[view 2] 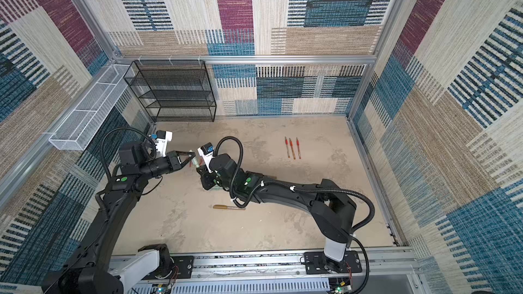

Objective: Open the pen caps

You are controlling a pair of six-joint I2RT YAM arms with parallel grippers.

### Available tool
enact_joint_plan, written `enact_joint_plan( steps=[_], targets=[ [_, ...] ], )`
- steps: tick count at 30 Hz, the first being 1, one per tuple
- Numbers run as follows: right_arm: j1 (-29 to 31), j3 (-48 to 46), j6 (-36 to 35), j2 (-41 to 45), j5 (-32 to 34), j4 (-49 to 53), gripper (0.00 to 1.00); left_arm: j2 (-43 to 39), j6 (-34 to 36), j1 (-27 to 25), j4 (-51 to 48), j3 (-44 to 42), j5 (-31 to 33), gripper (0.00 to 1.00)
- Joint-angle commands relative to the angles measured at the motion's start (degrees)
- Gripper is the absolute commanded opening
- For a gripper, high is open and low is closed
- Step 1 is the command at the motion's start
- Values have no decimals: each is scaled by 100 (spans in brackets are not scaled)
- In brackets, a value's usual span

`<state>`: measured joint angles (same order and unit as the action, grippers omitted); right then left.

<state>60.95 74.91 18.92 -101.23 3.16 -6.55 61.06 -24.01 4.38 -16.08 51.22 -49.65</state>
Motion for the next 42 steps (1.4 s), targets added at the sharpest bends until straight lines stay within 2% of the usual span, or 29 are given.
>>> enact_joint_plan(
  steps=[1, 4, 7, 12, 13, 15, 16, 22, 38, 42],
  targets=[
    [10, 79, 90, -23, 50, -8, 0, 8, 62, 6, 60, 21, -89, 37],
    [59, 70, 79, -11, 45, -80, 1, 20, 29, 3, 110, -3, -105, 39],
    [68, 138, 48, -68, 27, -58, 1, 42, 28, -3, 160, -46, -85, 26],
    [95, 156, 3, -46, 25, -86, 0, 73, 3, 1, 174, -64, -44, 24],
    [95, 160, -7, -58, 27, -79, 0, 69, 6, 1, 194, -76, -38, 19],
    [97, 230, -24, -107, 36, 16, 0, 81, 2, 1, 117, -43, -13, 3],
    [93, 227, -28, -109, 28, 38, 0, 86, 7, 1, 97, -11, -11, 0],
    [95, -103, 59, -31, 36, -25, 0, 65, 25, 10, 7, 78, 24, 0],
    [146, -1976, 660, 966, 238, -533, 0, 167, 125, 79, -176, 345, 252, 0],
    [146, -2095, 635, 1112, 352, -473, 0, 220, 72, 97, -184, 397, 246, 0]
  ],
)
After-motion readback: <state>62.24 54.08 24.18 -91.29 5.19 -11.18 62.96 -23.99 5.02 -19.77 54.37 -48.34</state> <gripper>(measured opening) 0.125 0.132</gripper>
